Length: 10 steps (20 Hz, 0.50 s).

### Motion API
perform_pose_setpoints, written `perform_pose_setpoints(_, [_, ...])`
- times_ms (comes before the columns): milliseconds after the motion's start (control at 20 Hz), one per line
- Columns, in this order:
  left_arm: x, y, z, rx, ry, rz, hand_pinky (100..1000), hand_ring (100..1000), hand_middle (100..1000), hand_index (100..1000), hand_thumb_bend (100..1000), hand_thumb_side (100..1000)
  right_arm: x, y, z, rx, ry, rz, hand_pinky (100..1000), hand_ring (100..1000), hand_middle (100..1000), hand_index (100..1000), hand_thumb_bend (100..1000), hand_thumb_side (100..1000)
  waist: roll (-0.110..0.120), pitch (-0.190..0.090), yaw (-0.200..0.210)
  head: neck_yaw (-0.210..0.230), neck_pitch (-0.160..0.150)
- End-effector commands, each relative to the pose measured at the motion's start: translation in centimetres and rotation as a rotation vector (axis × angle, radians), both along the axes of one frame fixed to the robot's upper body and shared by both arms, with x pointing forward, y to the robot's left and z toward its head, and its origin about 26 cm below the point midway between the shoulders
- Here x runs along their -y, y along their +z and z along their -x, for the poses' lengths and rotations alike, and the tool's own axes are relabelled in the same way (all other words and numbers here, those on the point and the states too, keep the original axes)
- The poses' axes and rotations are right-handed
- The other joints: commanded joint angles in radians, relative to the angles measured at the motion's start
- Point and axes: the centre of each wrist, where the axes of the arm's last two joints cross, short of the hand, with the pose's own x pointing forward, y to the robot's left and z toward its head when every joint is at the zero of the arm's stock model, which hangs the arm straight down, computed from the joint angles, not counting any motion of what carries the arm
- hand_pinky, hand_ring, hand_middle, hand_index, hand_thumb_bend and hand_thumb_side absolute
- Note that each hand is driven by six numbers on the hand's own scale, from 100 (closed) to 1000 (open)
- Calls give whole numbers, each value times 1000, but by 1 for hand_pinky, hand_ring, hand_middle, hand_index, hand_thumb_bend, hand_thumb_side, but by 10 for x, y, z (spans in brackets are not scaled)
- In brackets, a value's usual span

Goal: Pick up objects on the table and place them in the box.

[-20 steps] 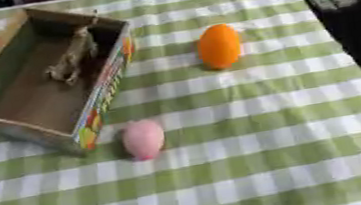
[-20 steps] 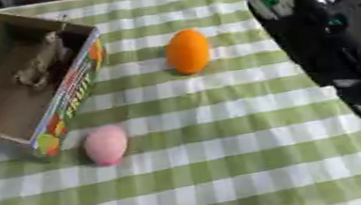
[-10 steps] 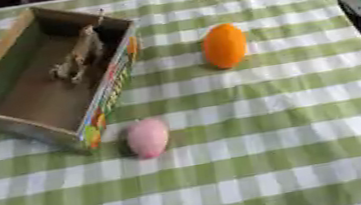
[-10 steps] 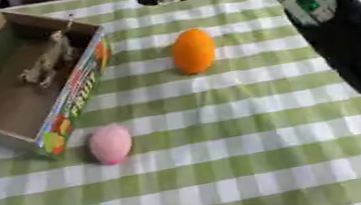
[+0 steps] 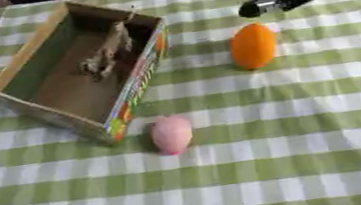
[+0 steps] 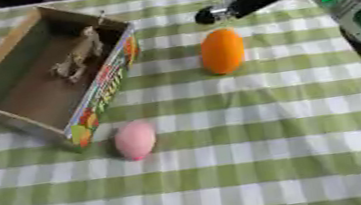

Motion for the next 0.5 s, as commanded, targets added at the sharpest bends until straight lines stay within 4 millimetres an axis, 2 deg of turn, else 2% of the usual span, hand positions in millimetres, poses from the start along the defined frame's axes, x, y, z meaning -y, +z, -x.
perform_pose_setpoints(50, [-3,11,5,33,13,-21,762,763,785,883,127,1000,16,8,1,5,-48,-3,883,982,844,958,711,895,3,-16,3,-6,-18])
perform_pose_setpoints(250, [-3,11,5,32,12,-20,762,764,784,883,127,1000,26,-3,-3,-37,-85,-17,884,982,842,959,716,885,6,-15,5,-15,-23])
perform_pose_setpoints(500, [-3,10,5,30,13,-17,763,765,784,883,125,1000,30,-13,-4,-79,-85,-37,886,980,835,959,718,885,9,-13,4,-29,-16])
